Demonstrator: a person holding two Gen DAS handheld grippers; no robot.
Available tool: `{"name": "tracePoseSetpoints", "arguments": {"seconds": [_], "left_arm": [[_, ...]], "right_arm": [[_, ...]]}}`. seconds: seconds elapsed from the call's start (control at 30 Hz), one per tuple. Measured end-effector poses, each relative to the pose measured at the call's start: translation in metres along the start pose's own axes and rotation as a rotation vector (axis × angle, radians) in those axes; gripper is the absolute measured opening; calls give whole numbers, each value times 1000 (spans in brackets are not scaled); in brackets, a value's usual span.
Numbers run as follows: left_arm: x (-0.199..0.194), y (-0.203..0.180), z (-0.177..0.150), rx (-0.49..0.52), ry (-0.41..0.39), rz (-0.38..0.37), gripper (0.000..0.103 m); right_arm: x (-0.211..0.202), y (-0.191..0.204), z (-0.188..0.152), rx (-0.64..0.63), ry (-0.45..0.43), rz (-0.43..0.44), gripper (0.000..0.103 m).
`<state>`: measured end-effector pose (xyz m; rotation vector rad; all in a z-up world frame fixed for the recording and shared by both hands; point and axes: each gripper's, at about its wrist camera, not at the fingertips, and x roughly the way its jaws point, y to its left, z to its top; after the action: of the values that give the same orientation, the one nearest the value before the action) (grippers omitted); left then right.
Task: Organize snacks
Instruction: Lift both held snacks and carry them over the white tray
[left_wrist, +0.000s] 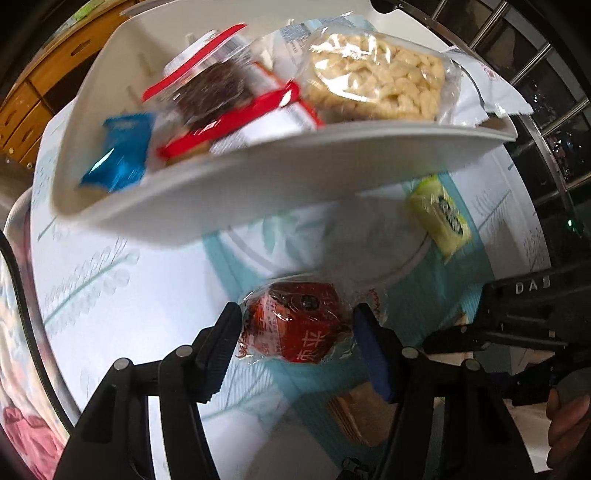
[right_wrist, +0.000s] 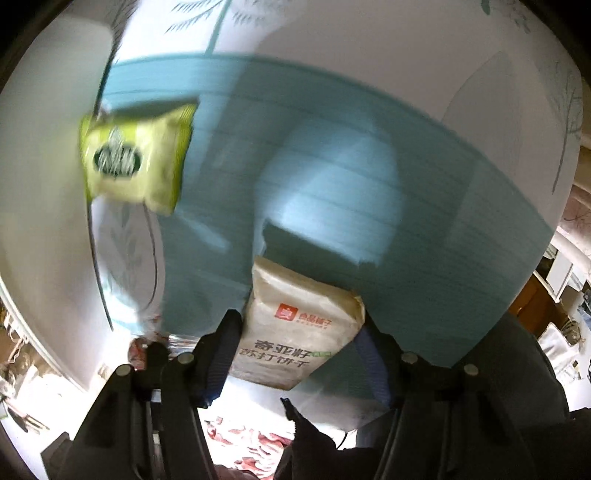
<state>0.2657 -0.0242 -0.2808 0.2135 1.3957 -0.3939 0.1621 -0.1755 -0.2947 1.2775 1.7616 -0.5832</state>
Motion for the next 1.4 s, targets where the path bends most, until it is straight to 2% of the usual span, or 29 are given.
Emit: {"name": "tracePoseSetpoints", "arguments": {"seconds": [0.17, 0.37, 0.47, 0.6, 0.93, 1.13, 1.3, 1.4], "left_arm": [[-15, 16, -30, -35, 4, 6, 60], [-46, 41, -61, -105, -39, 11, 60], [-63, 47, -66, -127, -63, 22, 60], [-88, 58, -70, -144, -97, 33, 60], [-163, 72, -50, -202, -174, 5, 61], [-195, 82, -22, -238, -248, -23, 61], [-209, 82, 11, -244, -289, -43, 61], [-207, 80, 34, -243, -297, -55, 61]], "right_arm": [[6, 16, -21, -55, -17, 5, 59], [2, 26, -46, -151, -63, 31, 59], [-4, 36, -63, -203, -101, 51, 59], [-28, 47, -62, -278, -151, 85, 59], [-85, 70, -92, -420, -275, 170, 59], [-117, 96, -106, -479, -340, 230, 59], [-131, 114, -98, -518, -363, 250, 59], [-145, 121, -87, -541, -385, 222, 59]]}}
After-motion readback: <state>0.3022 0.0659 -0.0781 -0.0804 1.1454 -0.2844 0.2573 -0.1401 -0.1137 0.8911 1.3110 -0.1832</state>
